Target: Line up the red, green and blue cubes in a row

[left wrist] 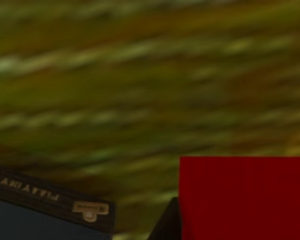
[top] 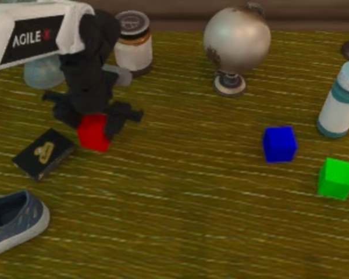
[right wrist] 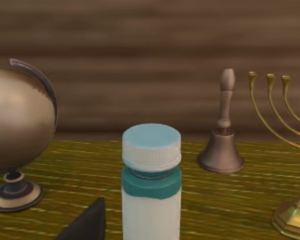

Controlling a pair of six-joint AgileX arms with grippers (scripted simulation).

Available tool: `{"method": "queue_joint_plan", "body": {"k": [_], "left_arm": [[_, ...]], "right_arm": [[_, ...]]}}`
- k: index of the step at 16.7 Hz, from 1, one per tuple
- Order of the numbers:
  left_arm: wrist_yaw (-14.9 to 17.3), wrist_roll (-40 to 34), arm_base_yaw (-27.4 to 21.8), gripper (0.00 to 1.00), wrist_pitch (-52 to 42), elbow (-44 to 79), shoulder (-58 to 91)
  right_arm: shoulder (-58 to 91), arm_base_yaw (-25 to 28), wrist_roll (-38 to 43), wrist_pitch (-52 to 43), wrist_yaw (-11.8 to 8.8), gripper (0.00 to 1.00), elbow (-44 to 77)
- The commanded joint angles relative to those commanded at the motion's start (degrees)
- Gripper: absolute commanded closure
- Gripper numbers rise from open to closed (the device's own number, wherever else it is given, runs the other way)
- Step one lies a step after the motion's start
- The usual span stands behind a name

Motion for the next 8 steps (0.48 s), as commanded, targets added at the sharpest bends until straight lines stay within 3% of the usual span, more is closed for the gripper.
{"method": "queue_joint_plan", "body": {"k": [3,8], "left_arm": [[0.01,-0.1,0.52,1.0,-5.51,3.2,-2.21],[-0.01,0.0,0.32,1.0,-6.19,3.65,-2.57]], "right_arm": [[0.0,0.0,0.0,0.0,0.0,0.0,0.0],[0.0,0.0,0.0,0.0,0.0,0.0,0.0]]}}
